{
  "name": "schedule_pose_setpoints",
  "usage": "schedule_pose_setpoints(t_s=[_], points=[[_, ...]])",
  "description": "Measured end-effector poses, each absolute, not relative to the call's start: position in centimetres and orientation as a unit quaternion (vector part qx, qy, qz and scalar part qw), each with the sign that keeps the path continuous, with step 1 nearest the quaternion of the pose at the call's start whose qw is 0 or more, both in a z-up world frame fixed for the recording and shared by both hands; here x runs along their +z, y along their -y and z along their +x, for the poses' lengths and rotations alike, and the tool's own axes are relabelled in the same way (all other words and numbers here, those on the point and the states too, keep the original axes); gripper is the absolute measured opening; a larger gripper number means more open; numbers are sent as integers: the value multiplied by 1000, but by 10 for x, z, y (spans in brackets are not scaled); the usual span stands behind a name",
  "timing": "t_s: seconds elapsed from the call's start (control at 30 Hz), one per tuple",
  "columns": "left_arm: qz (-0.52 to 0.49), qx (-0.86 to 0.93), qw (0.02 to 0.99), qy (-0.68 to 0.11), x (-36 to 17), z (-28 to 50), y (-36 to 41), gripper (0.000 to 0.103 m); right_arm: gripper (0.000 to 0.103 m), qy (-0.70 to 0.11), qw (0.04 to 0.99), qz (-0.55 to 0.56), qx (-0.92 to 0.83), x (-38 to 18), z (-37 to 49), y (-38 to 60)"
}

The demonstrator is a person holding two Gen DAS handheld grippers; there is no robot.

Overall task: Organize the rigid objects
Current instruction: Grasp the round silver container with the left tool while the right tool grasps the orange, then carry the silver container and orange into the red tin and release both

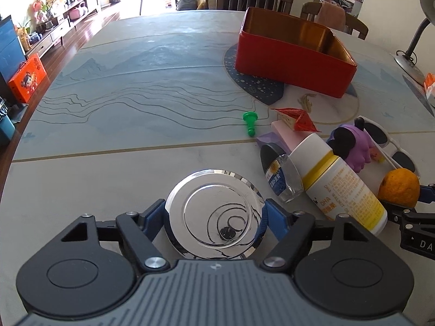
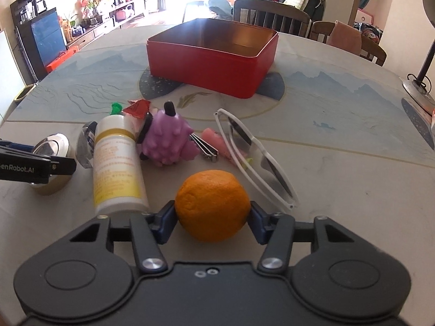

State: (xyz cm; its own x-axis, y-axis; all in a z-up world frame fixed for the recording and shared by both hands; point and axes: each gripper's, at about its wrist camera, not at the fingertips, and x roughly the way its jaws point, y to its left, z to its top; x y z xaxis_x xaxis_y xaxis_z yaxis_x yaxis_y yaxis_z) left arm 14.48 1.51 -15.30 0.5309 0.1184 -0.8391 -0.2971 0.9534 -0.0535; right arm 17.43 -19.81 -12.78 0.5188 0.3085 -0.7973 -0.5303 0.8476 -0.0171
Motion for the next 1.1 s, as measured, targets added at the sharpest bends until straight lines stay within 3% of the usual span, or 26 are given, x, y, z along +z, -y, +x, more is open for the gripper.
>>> schedule_pose_setpoints(t_s=[0.47,1.1], points=[[-117,141,866,-466,-146,134,-22,77,53,-427,859,-113,260,-116,168,199],[-135,122,890,-418,-73,136,-18,77,53,-373,878,-91,287,-45,177,194]])
